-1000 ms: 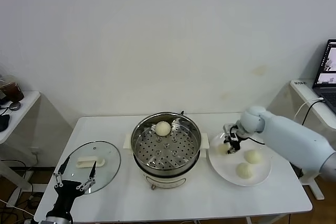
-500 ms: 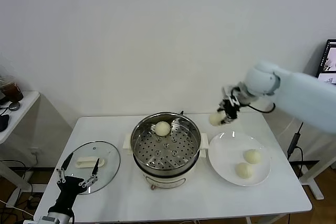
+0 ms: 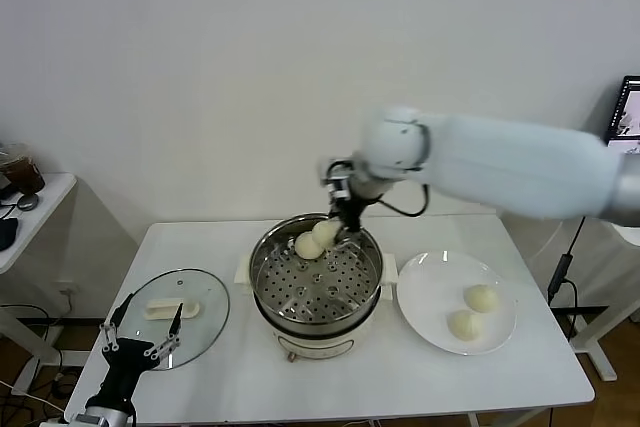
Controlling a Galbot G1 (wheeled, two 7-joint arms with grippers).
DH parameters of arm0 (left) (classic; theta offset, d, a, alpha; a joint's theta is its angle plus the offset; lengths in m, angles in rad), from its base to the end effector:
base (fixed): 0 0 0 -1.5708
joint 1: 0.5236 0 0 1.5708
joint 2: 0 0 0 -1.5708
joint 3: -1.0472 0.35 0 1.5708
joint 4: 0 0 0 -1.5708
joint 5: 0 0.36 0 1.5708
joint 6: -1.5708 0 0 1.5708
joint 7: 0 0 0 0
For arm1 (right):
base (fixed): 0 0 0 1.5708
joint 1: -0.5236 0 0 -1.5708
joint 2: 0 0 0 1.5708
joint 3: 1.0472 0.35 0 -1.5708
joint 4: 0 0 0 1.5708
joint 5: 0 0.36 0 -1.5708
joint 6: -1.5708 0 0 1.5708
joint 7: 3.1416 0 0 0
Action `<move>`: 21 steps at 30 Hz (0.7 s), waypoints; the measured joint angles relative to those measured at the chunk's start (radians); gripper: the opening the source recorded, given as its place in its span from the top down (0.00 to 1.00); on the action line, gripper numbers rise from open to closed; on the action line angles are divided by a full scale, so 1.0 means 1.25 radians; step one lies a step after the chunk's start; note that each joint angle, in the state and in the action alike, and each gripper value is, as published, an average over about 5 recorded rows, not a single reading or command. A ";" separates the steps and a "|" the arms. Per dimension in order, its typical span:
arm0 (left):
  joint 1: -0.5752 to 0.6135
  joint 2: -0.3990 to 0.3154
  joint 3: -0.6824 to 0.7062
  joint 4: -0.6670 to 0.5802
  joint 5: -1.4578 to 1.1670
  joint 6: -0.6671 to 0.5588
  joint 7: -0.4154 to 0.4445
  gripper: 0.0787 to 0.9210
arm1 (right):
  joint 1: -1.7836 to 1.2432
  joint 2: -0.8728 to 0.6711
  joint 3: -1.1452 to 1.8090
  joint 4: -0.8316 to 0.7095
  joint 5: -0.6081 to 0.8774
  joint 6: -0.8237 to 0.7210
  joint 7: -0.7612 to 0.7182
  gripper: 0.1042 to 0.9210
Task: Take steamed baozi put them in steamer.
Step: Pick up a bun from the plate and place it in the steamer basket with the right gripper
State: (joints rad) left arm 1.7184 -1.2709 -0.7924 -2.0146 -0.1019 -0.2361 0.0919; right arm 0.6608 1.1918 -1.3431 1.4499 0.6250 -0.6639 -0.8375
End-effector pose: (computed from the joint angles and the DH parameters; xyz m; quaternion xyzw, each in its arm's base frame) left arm 0.1452 0.1402 -0.3212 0.0241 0.9881 0.1504 0.0203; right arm 0.5016 0.1720 -0.0359 0.5507 -0.5478 0.5459 0.3140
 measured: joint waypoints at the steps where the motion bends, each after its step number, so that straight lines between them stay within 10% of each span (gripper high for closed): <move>1: 0.001 0.000 -0.002 0.000 0.000 0.000 0.000 0.12 | -0.007 0.016 -0.001 -0.011 0.002 -0.004 0.005 0.57; 21: -0.007 -0.003 -0.008 0.006 -0.006 -0.002 -0.002 0.12 | -0.125 0.190 -0.008 -0.158 -0.012 -0.042 0.049 0.57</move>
State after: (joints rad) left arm 1.7099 -1.2749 -0.8026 -2.0072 -0.1089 -0.2385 0.0900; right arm 0.5045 1.4290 -1.3530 1.2518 0.6095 -0.7161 -0.7759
